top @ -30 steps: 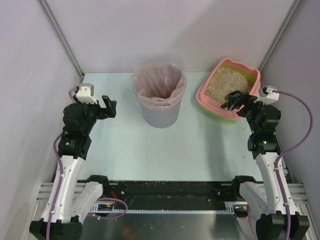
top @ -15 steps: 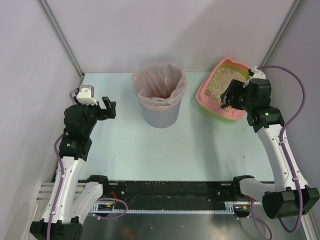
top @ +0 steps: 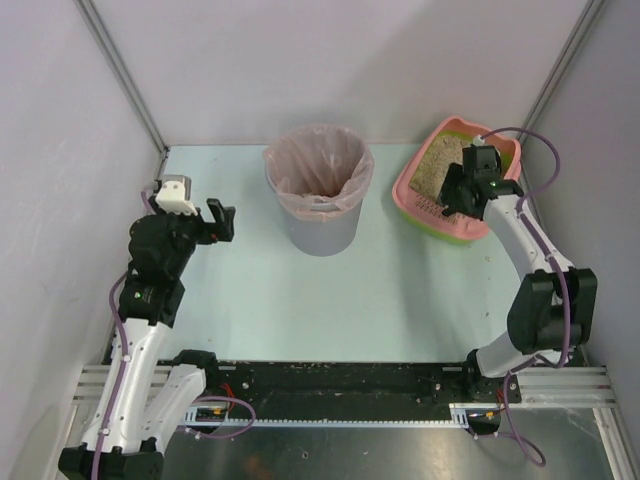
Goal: Clean the litter box
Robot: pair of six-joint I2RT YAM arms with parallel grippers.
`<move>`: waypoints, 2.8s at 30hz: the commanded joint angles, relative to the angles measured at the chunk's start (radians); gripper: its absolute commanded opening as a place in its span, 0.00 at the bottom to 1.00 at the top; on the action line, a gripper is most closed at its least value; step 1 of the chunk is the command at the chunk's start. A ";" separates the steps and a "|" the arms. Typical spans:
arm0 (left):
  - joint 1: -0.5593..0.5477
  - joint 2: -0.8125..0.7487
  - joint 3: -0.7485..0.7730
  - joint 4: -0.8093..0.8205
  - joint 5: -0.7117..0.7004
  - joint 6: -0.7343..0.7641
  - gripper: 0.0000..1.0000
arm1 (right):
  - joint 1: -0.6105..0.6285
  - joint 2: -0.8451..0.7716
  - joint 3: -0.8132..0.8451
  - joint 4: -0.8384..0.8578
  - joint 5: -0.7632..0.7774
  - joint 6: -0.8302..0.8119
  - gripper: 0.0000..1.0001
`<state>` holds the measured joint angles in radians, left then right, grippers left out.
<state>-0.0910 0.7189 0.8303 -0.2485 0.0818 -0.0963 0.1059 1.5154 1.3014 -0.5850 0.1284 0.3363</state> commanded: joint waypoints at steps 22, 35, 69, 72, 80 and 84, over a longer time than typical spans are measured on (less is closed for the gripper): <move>-0.075 -0.009 -0.007 0.029 -0.007 0.046 1.00 | -0.040 0.397 0.272 0.062 0.227 0.081 0.58; -0.087 -0.007 -0.008 0.029 -0.017 0.050 1.00 | -0.005 0.482 0.289 0.022 0.307 0.152 0.54; -0.087 0.255 0.207 0.025 0.000 -0.012 1.00 | -0.025 0.525 0.602 -0.387 0.114 -0.085 0.00; -0.087 0.289 0.231 0.037 -0.060 -0.010 0.99 | -0.018 0.569 0.712 -0.494 0.108 -0.112 0.00; -0.087 0.310 0.233 0.049 -0.169 0.044 1.00 | -0.006 0.681 1.016 -0.795 0.102 -0.210 0.00; -0.087 0.336 0.182 0.049 -0.128 0.035 1.00 | -0.028 0.706 1.107 -0.868 -0.005 -0.215 0.00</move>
<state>-0.1726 1.0328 1.0214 -0.2283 -0.0513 -0.0685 0.0986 2.2108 2.3074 -1.2751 0.2085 0.1539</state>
